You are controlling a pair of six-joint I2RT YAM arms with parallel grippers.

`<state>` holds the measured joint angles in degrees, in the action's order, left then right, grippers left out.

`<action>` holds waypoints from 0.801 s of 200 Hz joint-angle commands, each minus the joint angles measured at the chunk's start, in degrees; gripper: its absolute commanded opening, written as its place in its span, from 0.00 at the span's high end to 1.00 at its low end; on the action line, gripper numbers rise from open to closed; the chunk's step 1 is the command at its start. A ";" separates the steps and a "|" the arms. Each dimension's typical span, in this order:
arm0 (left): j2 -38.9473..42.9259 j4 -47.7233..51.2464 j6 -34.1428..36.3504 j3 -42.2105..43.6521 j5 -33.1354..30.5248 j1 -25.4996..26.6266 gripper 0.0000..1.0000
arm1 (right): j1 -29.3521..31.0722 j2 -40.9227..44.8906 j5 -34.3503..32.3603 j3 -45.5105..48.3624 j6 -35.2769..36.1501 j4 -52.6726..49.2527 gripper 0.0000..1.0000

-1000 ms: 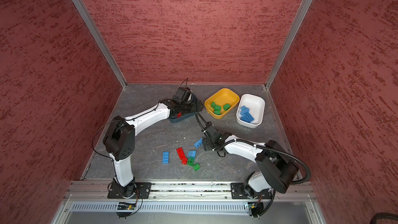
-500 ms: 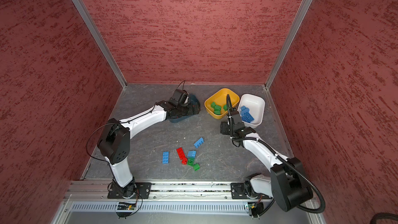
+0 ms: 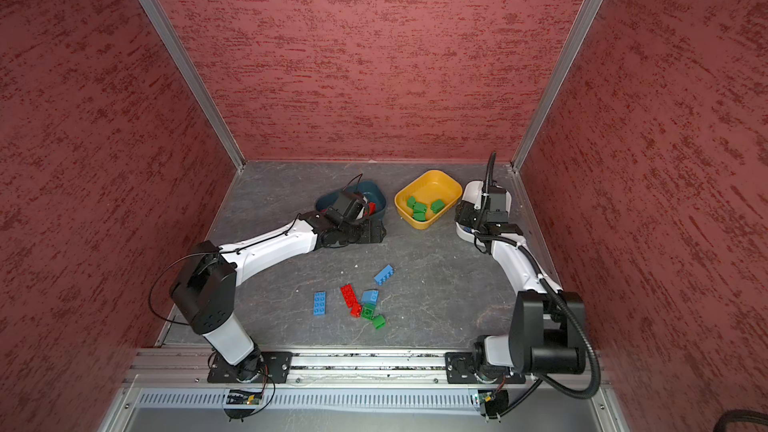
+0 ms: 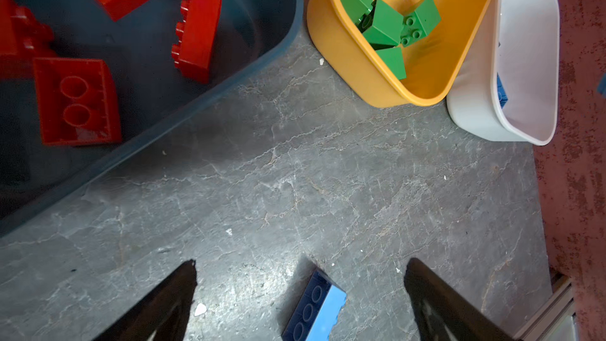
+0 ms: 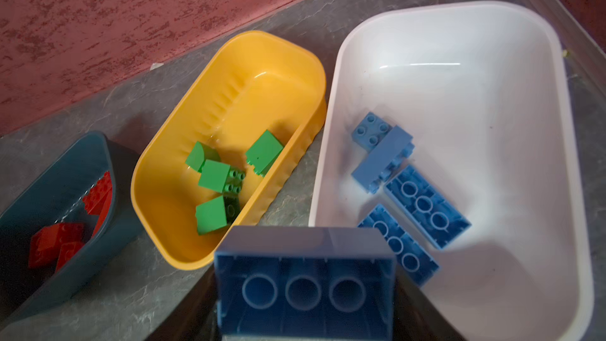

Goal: Sort the legos into containers by color
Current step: 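Carry the blue brick over the white tub with the right gripper, then drop the blue brick into the white tub while the left grasps a small blue brick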

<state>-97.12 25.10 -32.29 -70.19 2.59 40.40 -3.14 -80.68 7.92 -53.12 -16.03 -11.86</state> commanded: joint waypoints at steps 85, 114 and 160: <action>10.83 10.10 -6.99 10.56 -9.89 0.20 0.01 | -4.74 -22.64 -10.16 -17.68 5.12 -1.10 0.56; 14.27 10.41 -10.28 14.97 -11.18 0.29 0.01 | -4.73 -25.85 -11.24 -20.60 5.57 -2.45 0.52; 16.61 11.55 -12.95 17.72 -12.41 -0.60 0.01 | -4.74 -29.81 -13.24 -24.52 4.32 -4.98 0.35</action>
<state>-81.52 35.66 -43.07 -52.88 -7.88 40.34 -7.73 -108.51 -2.35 -74.46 -11.73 -14.48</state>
